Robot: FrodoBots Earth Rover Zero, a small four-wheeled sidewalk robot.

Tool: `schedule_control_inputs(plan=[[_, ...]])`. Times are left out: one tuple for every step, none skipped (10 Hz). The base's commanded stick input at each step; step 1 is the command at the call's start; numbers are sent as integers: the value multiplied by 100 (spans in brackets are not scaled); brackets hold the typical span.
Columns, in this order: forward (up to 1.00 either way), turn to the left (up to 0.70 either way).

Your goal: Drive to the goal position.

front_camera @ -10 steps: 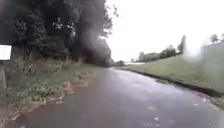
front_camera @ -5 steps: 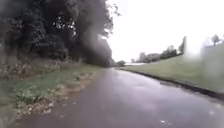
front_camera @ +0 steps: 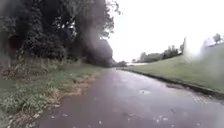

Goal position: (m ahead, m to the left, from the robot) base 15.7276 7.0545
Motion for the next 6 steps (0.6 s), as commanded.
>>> schedule_control_inputs(plan=[[70, -14], [70, -14], [70, -14], [70, -14], [70, -14], [70, -14]])
